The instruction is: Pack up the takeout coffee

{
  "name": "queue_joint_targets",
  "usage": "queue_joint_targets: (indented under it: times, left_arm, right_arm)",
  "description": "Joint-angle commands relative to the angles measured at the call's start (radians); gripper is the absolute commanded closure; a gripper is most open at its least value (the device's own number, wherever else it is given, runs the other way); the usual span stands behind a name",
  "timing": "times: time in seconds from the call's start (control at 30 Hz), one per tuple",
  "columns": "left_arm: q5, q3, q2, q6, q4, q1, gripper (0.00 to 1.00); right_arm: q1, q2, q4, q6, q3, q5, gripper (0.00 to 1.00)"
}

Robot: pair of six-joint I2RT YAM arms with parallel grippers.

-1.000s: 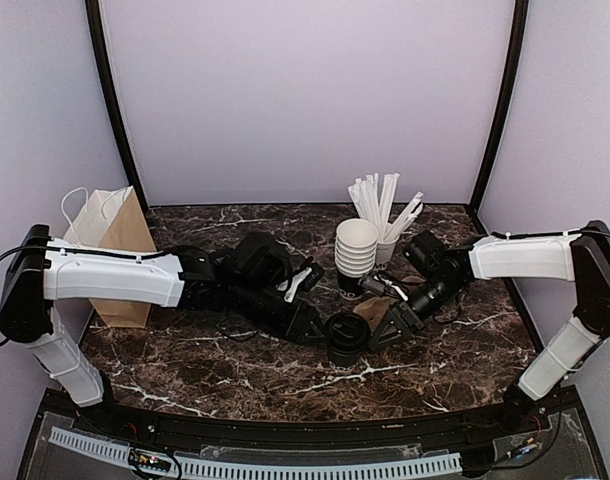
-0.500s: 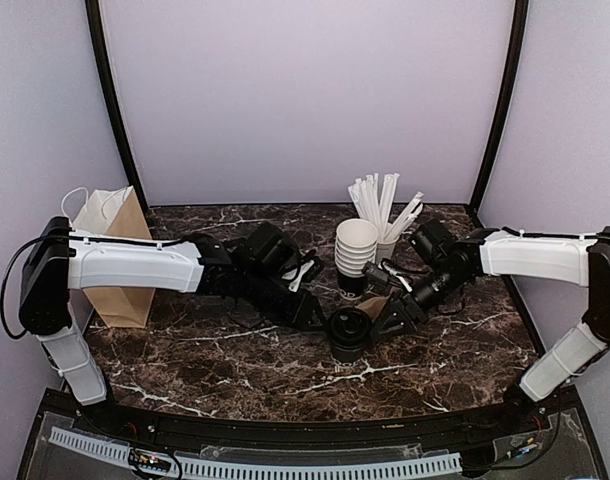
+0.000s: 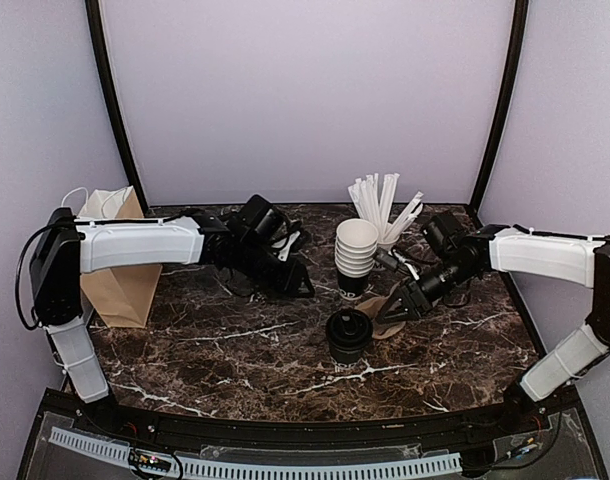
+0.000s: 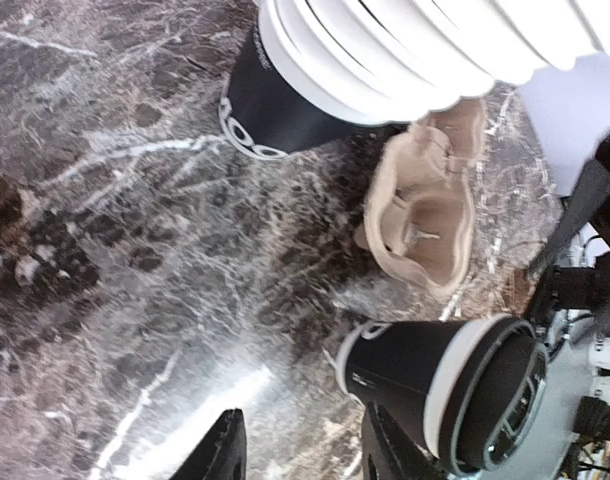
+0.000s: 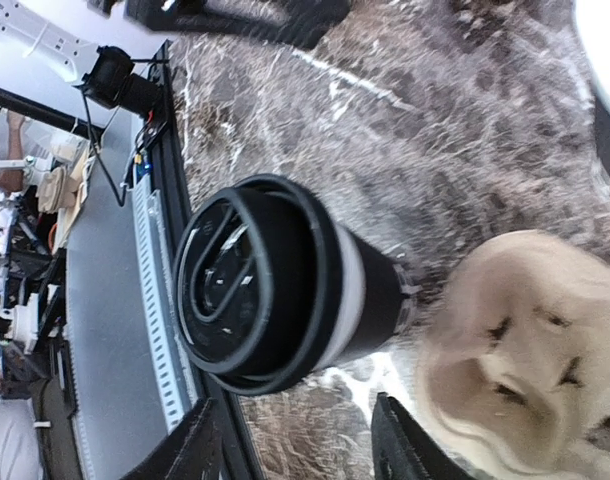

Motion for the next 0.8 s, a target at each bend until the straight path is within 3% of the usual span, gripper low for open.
queue_joint_targets:
  times: [0.0,0.27,0.67,0.77]
  left_arm:
    - [0.11,-0.146,-0.124,-0.12,0.097,-0.023,0.57]
    - [0.081,-0.162,-0.115,-0.23,0.146,-0.117,0.53]
    - [0.111,-0.146,-0.081,-0.281,0.212,-0.123,0.5]
    - [0.144,-0.133,-0.053,-0.282,0.226,-0.123,0.45]
  right_arm:
    - [-0.057,-0.022,0.073,0.107,-0.023,0.004,0.55]
    - [-0.061,0.068,0.054,0.108,-0.005,-0.112,0.56]
    - [-0.06,0.115,0.043,0.096,-0.004,-0.191,0.51]
    - [-0.06,0.125,0.043,0.094,-0.003,-0.207,0.5]
